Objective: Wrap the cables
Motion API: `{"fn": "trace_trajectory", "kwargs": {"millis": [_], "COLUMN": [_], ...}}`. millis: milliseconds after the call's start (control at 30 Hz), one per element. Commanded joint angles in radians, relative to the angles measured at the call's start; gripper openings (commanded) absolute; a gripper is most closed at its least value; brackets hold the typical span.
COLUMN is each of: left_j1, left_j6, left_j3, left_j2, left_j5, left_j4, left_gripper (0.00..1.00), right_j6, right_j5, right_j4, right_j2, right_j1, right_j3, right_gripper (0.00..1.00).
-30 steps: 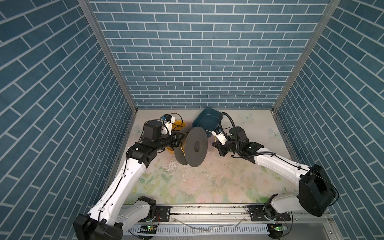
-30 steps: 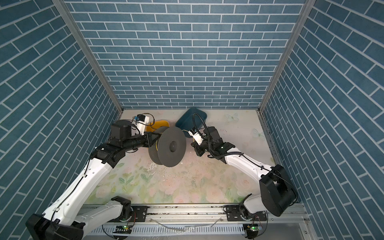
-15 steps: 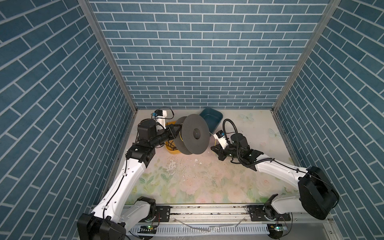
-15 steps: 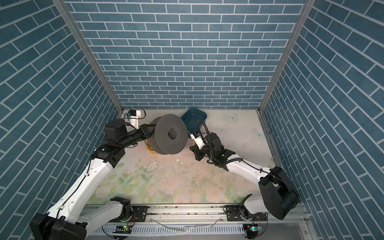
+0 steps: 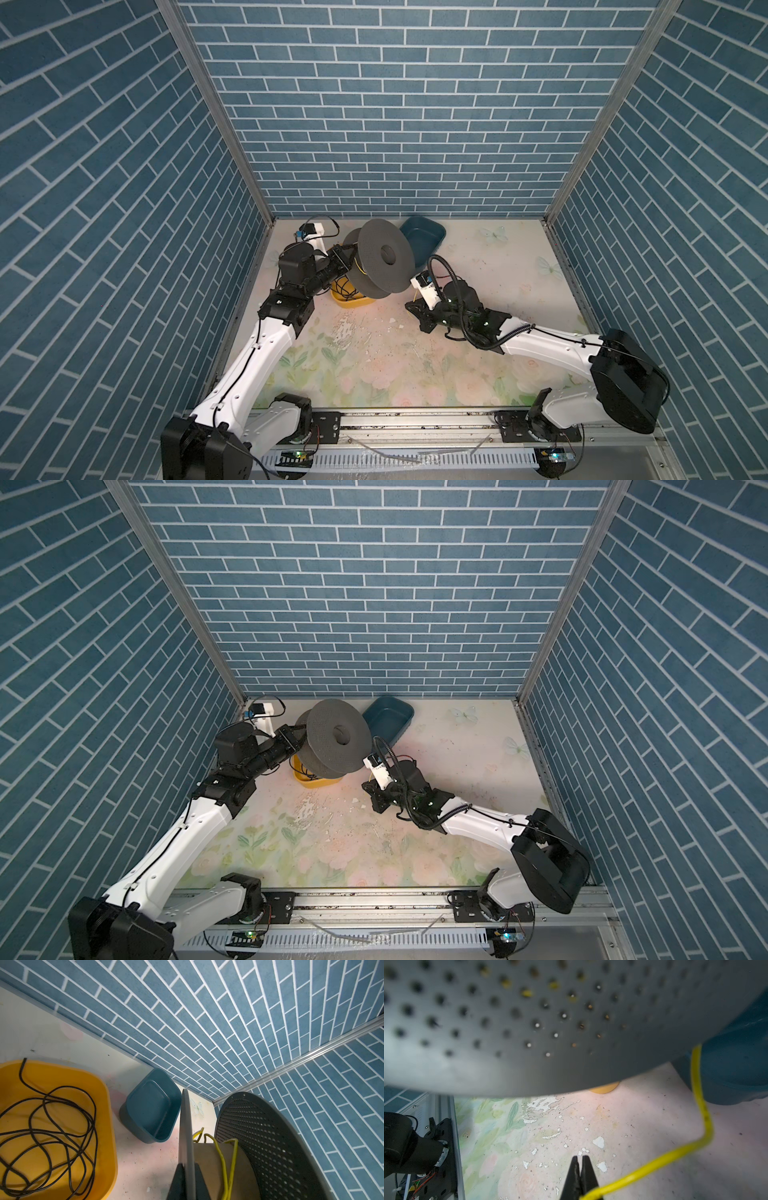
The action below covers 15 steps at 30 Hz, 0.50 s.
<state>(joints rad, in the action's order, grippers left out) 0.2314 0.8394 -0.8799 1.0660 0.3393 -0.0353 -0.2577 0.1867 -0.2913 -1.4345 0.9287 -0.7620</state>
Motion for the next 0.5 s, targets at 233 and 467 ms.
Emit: {"fn": "trace_trajectory", "kwargs": {"millis": [233,467], "left_j1": [0.001,0.081], "left_j6": [0.005,-0.044], "left_j3": [0.023,0.017], "left_j2": [-0.011,0.019], "left_j5": [-0.216,-0.344], "left_j4": [-0.147,-0.130], "left_gripper": [0.00,0.00], "right_j6": [0.050,0.153], "right_j5": [-0.175,-0.305], "right_j4": [0.181,0.408], "right_j2": [-0.077,-0.155], "right_j1": [0.141,0.243], "right_j3": [-0.196,-0.389], "right_gripper": [0.00,0.00]}}
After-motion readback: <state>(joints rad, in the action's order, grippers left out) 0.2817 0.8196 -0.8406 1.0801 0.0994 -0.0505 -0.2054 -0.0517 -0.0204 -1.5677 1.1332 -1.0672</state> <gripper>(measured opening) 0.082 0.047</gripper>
